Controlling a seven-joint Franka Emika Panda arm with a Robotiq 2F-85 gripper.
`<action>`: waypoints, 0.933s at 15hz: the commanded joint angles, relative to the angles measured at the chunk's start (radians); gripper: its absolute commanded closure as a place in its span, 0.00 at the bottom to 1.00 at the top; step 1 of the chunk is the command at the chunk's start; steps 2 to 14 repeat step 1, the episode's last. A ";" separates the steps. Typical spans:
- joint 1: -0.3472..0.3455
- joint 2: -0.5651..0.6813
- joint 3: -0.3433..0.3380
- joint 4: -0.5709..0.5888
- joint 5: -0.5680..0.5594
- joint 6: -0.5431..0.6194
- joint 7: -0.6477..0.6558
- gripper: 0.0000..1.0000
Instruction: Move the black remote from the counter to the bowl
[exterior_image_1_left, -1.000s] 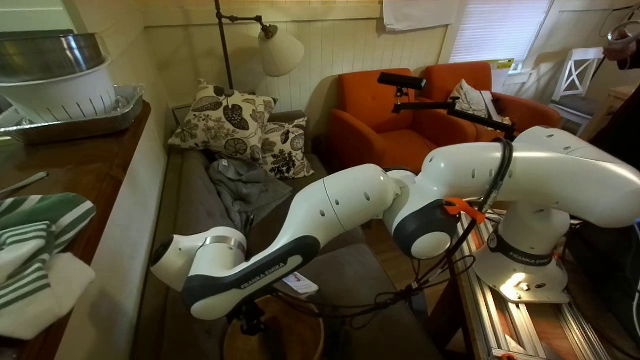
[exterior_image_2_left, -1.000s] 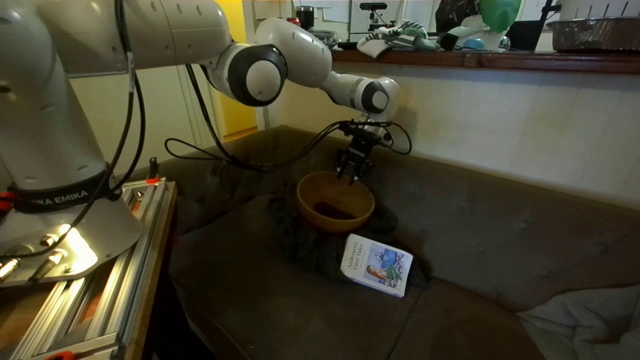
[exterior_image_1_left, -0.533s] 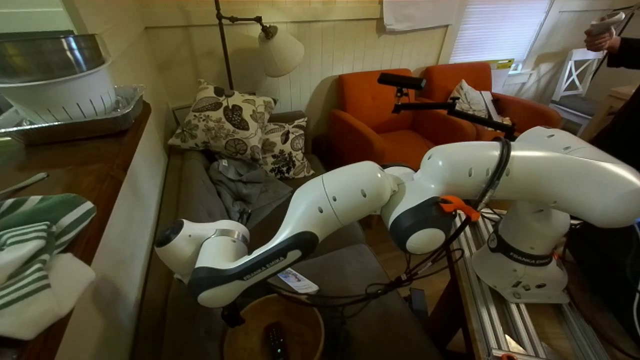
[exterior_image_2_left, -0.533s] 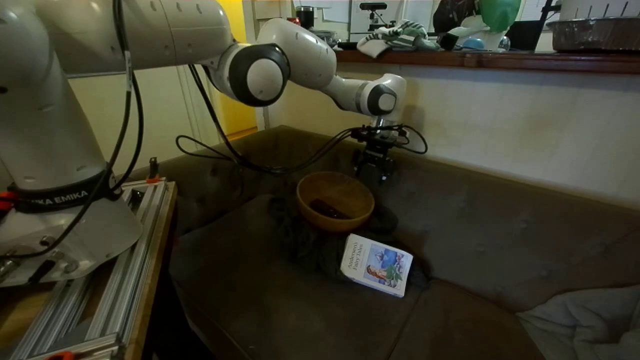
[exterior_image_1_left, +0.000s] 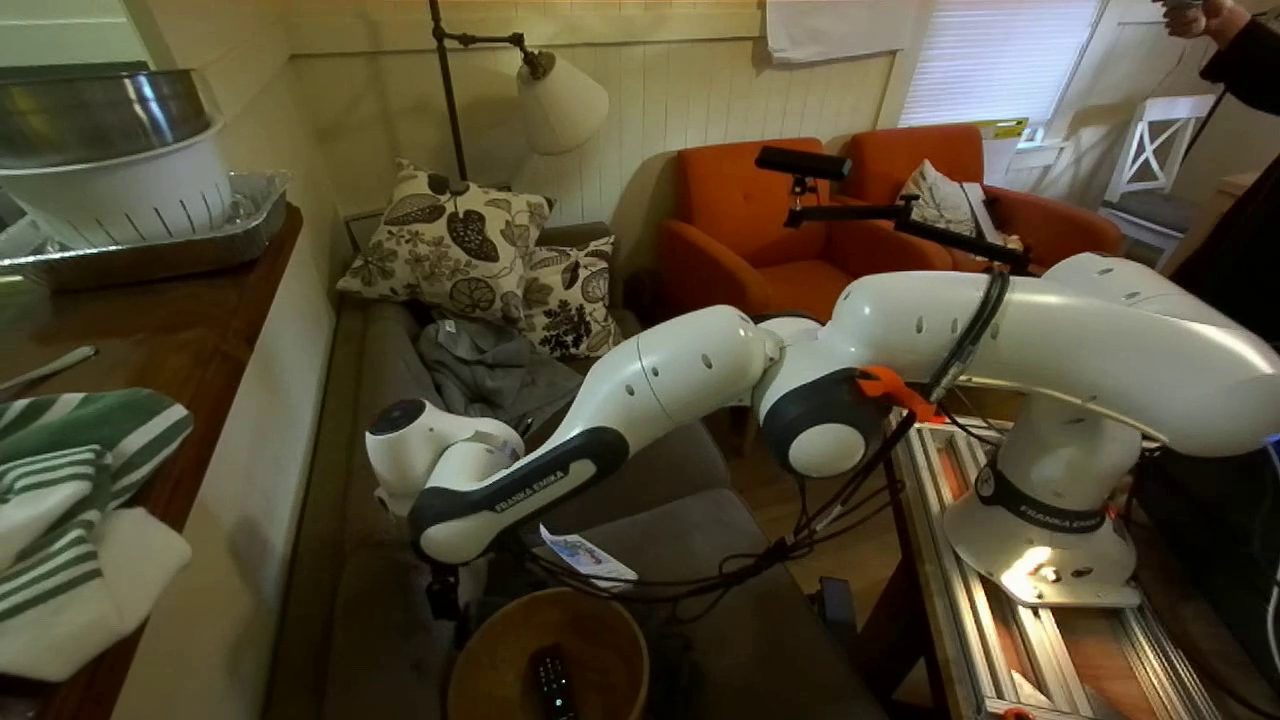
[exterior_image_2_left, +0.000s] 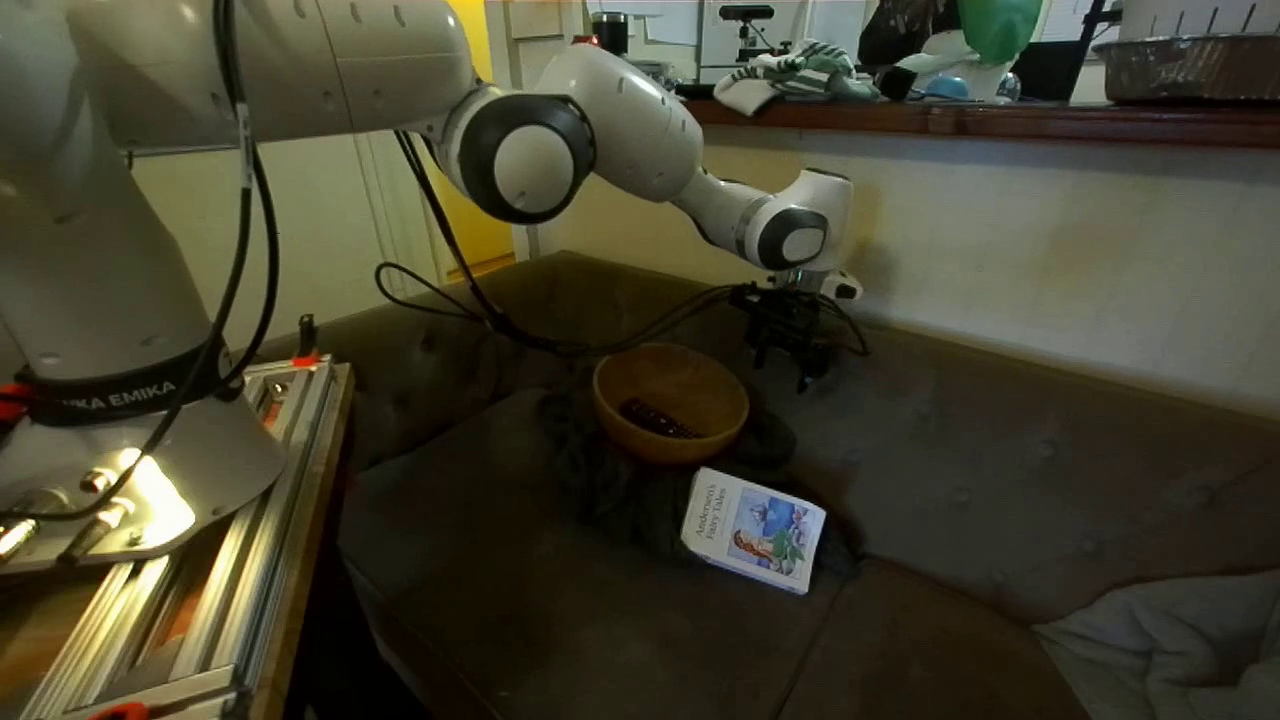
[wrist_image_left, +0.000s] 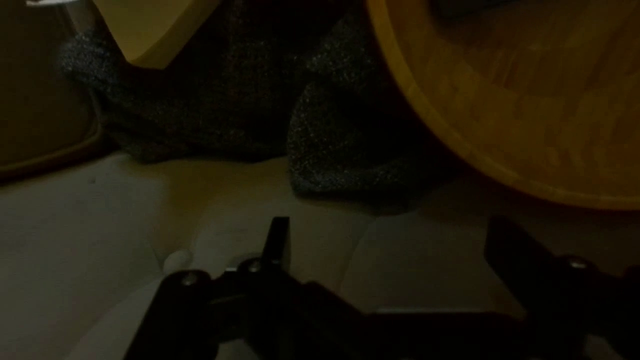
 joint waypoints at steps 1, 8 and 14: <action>-0.008 0.001 0.003 -0.002 -0.004 0.000 0.002 0.00; -0.008 0.001 0.003 -0.002 -0.004 0.000 0.002 0.00; -0.008 0.001 0.003 -0.002 -0.004 0.000 0.002 0.00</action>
